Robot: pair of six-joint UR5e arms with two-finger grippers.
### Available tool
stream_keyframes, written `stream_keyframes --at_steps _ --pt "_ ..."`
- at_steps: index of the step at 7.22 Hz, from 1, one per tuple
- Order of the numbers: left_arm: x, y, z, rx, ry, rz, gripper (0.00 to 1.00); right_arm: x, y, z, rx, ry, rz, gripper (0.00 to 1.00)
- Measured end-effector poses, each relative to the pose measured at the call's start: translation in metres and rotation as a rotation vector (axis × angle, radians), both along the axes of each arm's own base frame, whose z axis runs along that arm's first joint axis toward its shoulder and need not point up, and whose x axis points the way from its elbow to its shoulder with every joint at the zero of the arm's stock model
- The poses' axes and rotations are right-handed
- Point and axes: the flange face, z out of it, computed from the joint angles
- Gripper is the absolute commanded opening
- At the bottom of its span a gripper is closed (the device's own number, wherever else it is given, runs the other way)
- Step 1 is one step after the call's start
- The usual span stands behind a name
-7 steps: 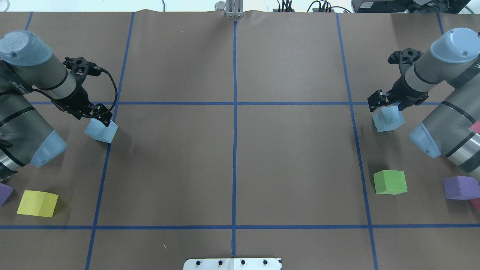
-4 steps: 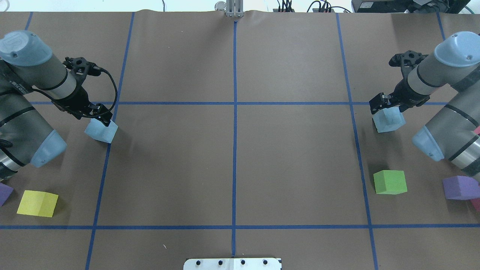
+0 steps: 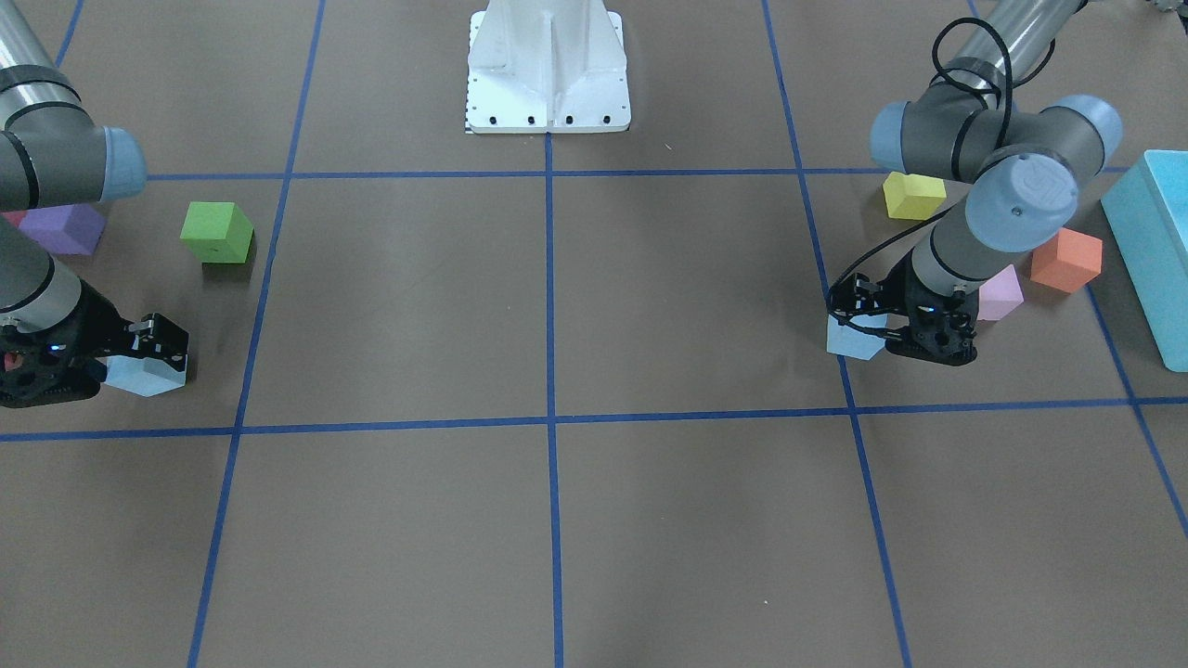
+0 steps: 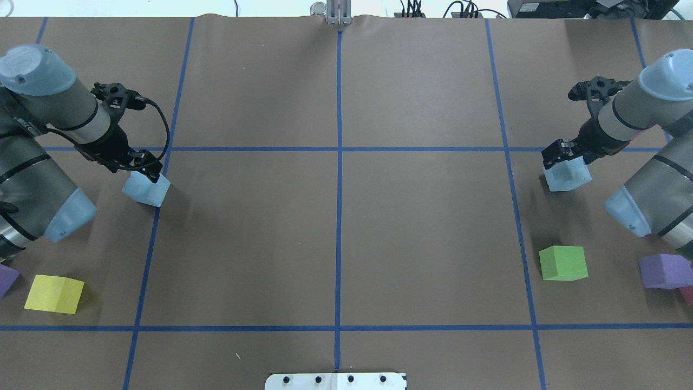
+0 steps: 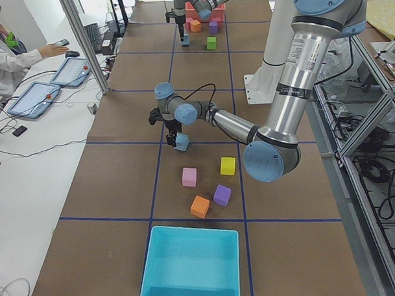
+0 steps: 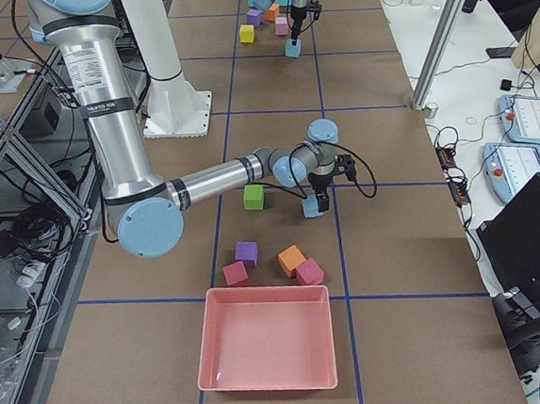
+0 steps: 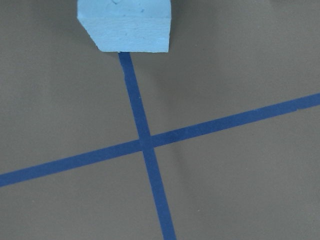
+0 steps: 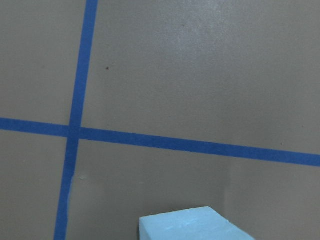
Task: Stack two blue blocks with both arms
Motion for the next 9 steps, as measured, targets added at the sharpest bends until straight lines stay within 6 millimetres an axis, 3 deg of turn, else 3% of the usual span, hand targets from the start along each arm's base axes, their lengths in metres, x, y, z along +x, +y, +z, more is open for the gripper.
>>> stream_keyframes --at_steps 3,5,9 --pt "0.001 0.0 -0.001 -0.009 0.0 -0.01 0.98 0.005 0.005 0.011 0.0 0.02 0.001 0.98" --pt "0.001 0.001 -0.001 -0.009 0.0 -0.01 0.98 0.001 0.004 0.012 0.0 0.031 0.008 0.87" --pt "0.005 -0.002 0.012 -0.016 -0.008 -0.005 0.98 -0.01 0.006 0.012 0.005 0.041 -0.002 0.86"
